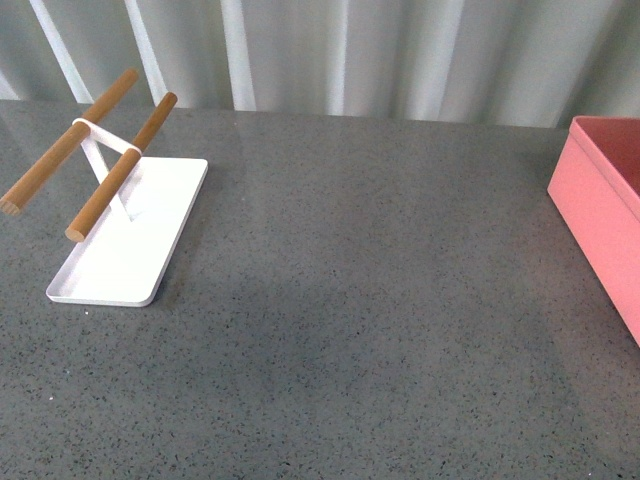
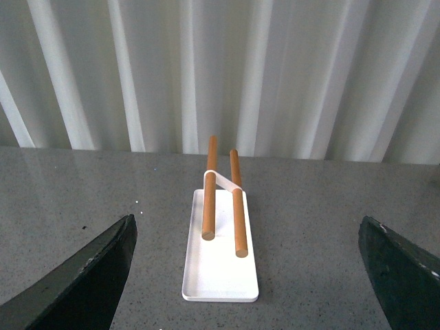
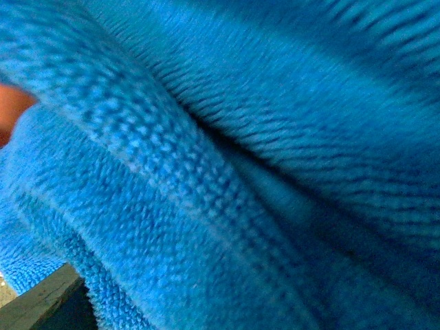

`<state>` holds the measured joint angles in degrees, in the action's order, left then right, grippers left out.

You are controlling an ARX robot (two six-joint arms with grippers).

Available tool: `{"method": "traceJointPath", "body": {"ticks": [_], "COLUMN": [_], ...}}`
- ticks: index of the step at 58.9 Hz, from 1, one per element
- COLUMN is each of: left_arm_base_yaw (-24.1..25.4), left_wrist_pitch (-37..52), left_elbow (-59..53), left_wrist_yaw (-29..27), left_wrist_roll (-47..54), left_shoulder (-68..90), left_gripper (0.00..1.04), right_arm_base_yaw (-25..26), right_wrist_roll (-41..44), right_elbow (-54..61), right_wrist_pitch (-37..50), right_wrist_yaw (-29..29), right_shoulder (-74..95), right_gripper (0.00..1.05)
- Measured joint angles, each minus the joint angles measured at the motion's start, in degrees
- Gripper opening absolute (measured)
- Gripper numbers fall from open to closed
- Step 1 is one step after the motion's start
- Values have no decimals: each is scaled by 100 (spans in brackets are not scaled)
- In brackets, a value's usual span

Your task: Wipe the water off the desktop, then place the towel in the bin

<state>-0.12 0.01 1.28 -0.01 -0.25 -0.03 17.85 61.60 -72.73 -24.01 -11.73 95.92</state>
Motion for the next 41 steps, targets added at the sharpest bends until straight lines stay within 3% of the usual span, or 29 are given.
{"method": "traceJointPath", "body": {"ticks": [6, 12, 19, 24, 33, 36, 41], "left_arm_base_yaw": [0, 0, 0, 2, 0, 2, 0], "left_wrist_pitch": [0, 0, 0, 0, 0, 0, 0], "left_elbow": [0, 0, 0, 0, 0, 0, 0], "left_wrist_yaw": [2, -4, 2, -2, 2, 2, 2], "left_wrist_roll": [0, 0, 0, -2, -2, 0, 0], "left_shoulder": [24, 17, 4, 24, 13, 17, 13], "left_gripper": [98, 98, 98, 98, 98, 98, 98], "right_arm_base_yaw": [-17, -94, -96, -179, -273, -306, -313], "right_wrist_roll": [-409, -87, 308, 505, -190, -656, -1502], "right_elbow": [-409, -459, -208, -212, -590, -844, -1073], "right_wrist_pitch": [-393, -1084, -793, -1408, -1241, -1412, -1060], "right_wrist_yaw": [-70, -127, -514, -258, -133, 232, 280], "right_shoulder": [118, 81, -70, -76, 24, 90, 129], "right_gripper": [98, 98, 98, 98, 98, 98, 98]}}
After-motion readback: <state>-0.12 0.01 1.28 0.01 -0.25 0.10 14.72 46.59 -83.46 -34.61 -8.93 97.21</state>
